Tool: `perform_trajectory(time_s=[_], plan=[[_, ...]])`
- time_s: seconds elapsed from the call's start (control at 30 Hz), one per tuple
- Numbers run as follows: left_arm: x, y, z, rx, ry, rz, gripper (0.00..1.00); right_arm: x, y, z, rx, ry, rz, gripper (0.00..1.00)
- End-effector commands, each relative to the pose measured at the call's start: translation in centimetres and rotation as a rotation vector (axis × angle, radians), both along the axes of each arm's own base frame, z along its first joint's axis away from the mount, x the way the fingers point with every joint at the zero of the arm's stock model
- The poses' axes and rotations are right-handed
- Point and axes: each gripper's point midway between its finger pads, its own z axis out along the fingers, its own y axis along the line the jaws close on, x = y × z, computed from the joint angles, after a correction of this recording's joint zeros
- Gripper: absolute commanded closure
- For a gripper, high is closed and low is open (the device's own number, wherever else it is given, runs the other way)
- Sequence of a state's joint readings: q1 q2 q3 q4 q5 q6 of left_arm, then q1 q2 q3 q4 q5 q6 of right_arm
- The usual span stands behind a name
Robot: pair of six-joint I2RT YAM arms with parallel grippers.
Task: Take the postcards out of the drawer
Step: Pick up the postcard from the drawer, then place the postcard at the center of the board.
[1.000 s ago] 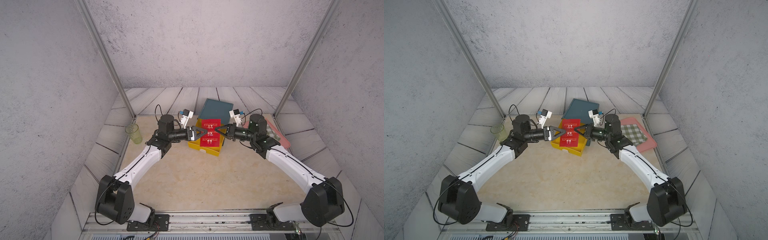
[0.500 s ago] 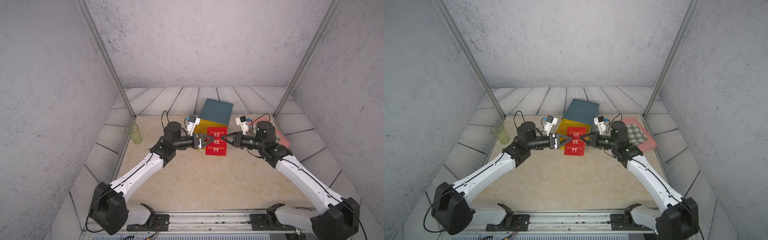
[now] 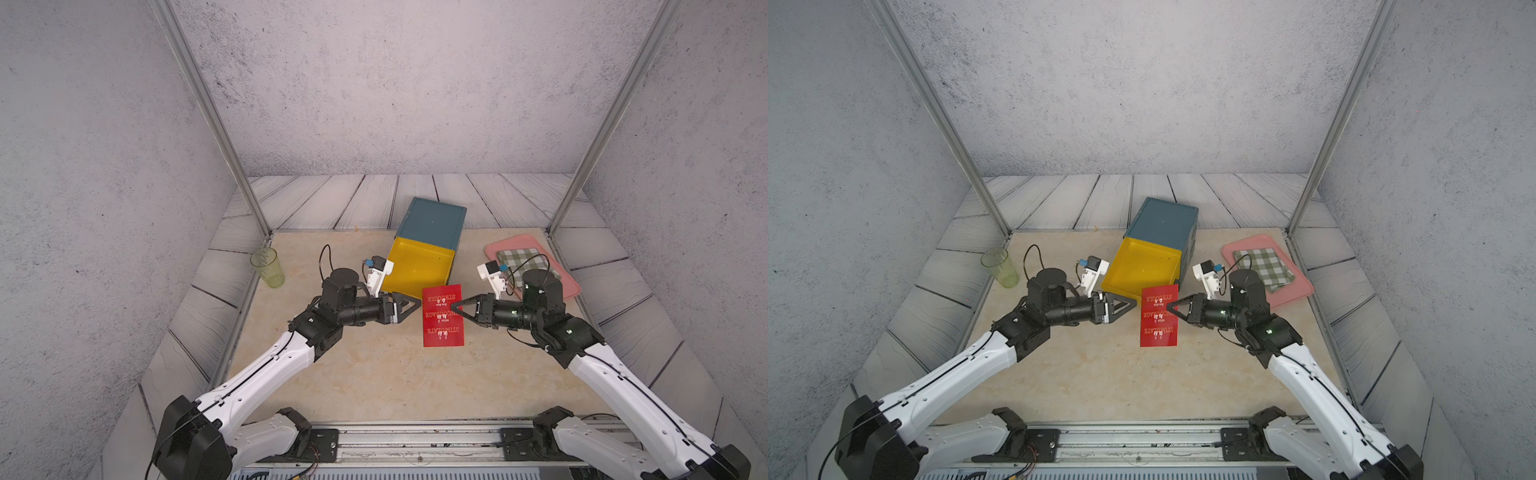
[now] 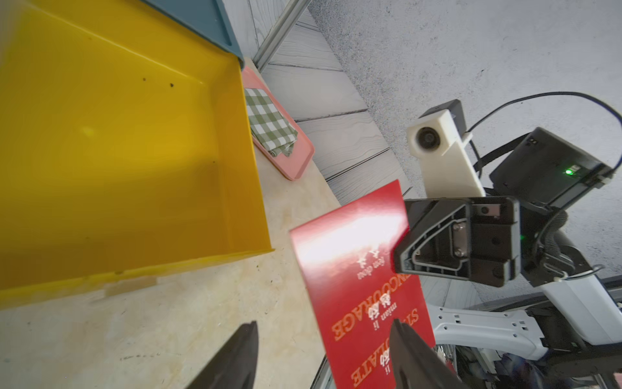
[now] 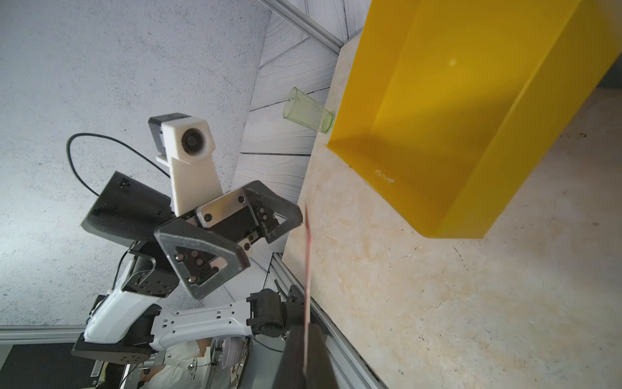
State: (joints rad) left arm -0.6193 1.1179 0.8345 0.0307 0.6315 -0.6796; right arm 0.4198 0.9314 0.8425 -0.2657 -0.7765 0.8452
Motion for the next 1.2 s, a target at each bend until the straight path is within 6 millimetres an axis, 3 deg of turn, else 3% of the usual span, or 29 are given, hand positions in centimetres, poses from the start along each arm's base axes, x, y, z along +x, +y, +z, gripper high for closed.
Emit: perform_trajectory(time_s=[0.0,0.3,0.7,0.93,1.17], plan=[[0.0,1.5,-0.9,0.069,-0.035,0.060,0.31,-2.0,-0.6,-0.6,-0.006,0.034,0.018,1.00],[-0.2,3.7,-0.9,0.157,-0.097,0.131,0.28,-4.6,-2.2,-8.0,-0.128,0.208,0.002,1.00],[0.8,3.6,-2.4,0.215,-0.084,0.119,0.26,-5.8,-3.6,-16.9,-0.287,0.312,-0.064,1.00],[0.9,3.3,-2.9,0.217,-0.068,0.103,0.26,-5.0,-3.6,-20.2,-0.257,0.274,-0.128,1.00],[1.0,3.3,-4.1,0.226,-0.046,0.098,0.26,-5.1,-4.2,-22.2,-0.332,0.278,-0.125,0.97]])
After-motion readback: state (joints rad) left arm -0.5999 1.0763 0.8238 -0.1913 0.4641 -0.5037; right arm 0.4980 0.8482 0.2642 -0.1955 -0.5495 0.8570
